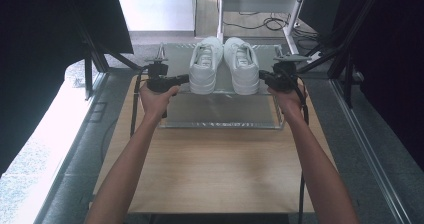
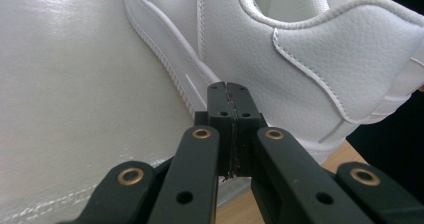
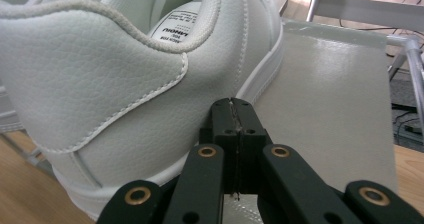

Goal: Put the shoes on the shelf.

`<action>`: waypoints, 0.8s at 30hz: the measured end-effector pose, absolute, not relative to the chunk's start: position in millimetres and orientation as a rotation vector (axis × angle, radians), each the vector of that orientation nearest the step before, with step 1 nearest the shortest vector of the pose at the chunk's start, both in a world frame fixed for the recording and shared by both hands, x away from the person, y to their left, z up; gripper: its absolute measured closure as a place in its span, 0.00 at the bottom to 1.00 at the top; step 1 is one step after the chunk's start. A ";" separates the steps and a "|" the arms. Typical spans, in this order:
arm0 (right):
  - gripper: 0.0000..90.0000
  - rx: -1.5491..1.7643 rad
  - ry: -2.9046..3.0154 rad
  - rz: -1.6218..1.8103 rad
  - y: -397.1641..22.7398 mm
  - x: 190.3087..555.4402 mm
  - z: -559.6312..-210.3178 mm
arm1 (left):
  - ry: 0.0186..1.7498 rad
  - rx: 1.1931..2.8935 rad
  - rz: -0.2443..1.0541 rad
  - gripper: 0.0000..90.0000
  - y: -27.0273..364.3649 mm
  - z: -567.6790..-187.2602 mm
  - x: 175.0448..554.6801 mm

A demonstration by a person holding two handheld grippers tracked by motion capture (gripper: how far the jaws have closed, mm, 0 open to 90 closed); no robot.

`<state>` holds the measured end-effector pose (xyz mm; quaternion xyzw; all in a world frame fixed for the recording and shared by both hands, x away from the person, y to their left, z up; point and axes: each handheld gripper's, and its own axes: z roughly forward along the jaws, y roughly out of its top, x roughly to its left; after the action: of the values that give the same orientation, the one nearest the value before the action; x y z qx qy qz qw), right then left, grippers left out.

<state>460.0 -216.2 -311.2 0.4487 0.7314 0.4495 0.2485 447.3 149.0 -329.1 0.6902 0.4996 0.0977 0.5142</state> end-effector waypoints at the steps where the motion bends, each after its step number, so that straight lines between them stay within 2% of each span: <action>1: 1.00 1.220 1.994 1.225 -215.3 459.5 -311.2 | 1.200 1.659 0.231 1.00 148.4 -328.9 447.7; 10: 1.00 1.168 2.041 1.251 -198.3 454.2 -310.4 | 1.181 1.667 0.194 1.00 133.0 -327.7 447.6; 12: 1.00 1.166 2.041 1.219 -194.1 454.0 -311.5 | 1.173 1.710 0.257 1.00 121.3 -325.3 444.9; 18: 1.00 1.173 2.036 1.258 -197.3 454.1 -313.7 | 1.172 1.697 0.211 1.00 125.4 -327.0 446.6; 24: 0.99 1.176 2.036 1.265 -200.1 454.9 -314.8 | 1.164 1.709 0.231 0.98 125.0 -326.6 445.5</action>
<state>454.9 -200.1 -314.8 0.4281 0.7414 0.4608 0.2337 445.5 125.0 -326.6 0.7086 0.4827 0.0958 0.5058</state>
